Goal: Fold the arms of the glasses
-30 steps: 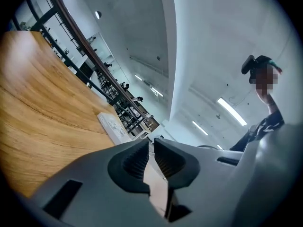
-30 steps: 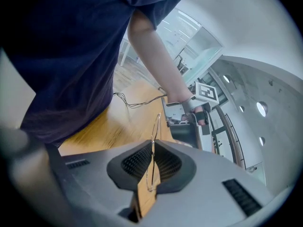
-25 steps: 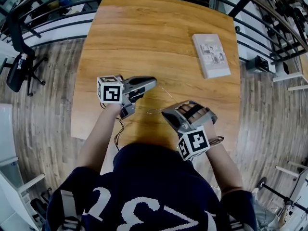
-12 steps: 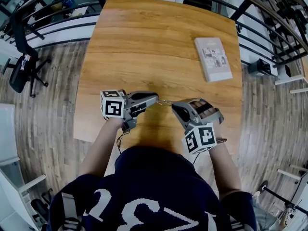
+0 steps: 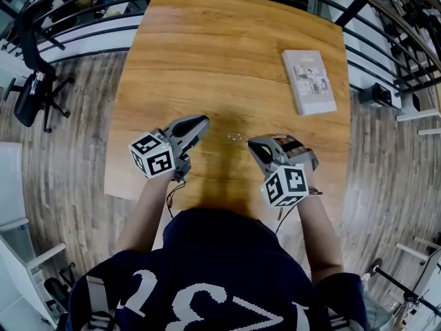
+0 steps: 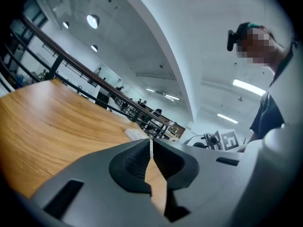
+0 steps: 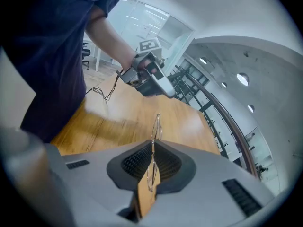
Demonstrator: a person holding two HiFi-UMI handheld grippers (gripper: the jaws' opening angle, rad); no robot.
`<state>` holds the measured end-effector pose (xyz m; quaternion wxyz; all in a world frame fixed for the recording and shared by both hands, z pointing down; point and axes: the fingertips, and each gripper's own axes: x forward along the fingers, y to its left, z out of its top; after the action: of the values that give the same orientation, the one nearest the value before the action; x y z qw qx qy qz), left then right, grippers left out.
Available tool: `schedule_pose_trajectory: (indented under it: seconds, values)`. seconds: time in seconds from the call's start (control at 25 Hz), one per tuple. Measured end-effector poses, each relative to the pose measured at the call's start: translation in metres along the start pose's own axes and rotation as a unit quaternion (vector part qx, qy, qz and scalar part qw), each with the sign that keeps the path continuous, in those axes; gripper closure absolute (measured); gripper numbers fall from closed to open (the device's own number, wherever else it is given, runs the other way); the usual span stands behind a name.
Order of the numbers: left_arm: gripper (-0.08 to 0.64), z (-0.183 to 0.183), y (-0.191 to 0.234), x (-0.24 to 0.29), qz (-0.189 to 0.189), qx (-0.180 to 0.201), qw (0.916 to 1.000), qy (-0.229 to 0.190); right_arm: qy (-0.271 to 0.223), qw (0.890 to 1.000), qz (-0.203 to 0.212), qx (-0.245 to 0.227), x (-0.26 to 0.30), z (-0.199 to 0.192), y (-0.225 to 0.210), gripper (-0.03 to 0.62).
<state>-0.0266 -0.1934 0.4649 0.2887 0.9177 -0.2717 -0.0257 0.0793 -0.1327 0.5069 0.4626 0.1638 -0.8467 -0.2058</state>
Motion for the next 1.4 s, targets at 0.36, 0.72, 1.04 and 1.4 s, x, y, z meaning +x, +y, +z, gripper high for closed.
schedule_pose_trajectory:
  seconds: [0.36,0.72,1.04,1.4]
  values:
    - [0.531,0.005,0.017,-0.019,0.053,0.011,0.9980,-0.032,0.012,0.986,0.112,0.120,0.083,-0.070,0.007,0.555]
    - [0.532,-0.004,0.013,-0.020,0.063,0.002,0.9975,-0.031,-0.037,0.930,0.248,0.268,0.130,-0.099,-0.011,0.554]
    - [0.532,-0.007,0.011,-0.021,0.057,0.005,0.9981,-0.025,-0.038,0.905,0.274,0.325,0.143,-0.115,-0.018,0.525]
    - [0.532,0.005,0.005,-0.014,0.056,0.048,0.9968,-0.030,-0.093,0.930,0.124,0.333,0.103,-0.091,-0.066,0.549]
